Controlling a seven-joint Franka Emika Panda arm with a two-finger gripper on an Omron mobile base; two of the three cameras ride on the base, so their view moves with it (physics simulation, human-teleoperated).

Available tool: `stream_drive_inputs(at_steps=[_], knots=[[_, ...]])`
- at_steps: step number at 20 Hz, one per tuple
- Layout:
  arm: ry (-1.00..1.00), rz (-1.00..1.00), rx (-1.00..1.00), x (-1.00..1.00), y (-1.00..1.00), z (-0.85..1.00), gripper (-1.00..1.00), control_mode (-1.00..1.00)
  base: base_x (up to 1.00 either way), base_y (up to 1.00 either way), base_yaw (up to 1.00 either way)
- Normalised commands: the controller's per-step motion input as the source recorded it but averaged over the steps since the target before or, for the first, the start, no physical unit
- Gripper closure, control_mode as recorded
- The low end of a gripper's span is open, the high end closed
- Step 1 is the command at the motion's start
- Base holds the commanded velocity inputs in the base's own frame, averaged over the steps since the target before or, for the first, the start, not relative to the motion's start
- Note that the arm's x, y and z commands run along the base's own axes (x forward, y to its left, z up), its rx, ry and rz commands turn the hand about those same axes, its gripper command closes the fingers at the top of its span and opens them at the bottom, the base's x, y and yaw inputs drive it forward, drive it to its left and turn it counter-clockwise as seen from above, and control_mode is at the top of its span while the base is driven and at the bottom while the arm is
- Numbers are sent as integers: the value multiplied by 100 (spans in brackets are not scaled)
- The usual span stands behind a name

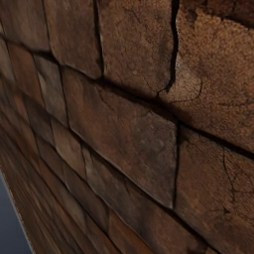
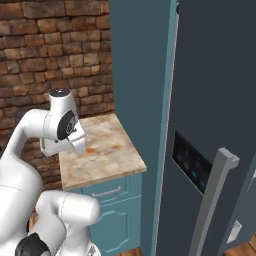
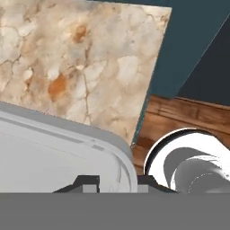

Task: Take the avocado and broccoli out of the freezer and place them in the tupperware container on the counter. Then put the tupperware containing the vegetables back in the freezer.

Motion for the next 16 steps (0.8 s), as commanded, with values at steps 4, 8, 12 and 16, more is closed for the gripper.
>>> stream_drive_inputs(at_steps=[4, 8, 12, 16], knots=[[9, 61, 0, -2, -5, 69, 100, -100, 0, 0, 0], [17, 45, 0, -8, 0, 60, 100, -100, 0, 0, 0], [22, 27, 0, -33, 0, 50, 100, -100, 0, 0, 0], [26, 11, 5, -67, 0, 29, 100, -100, 0, 0, 0]])
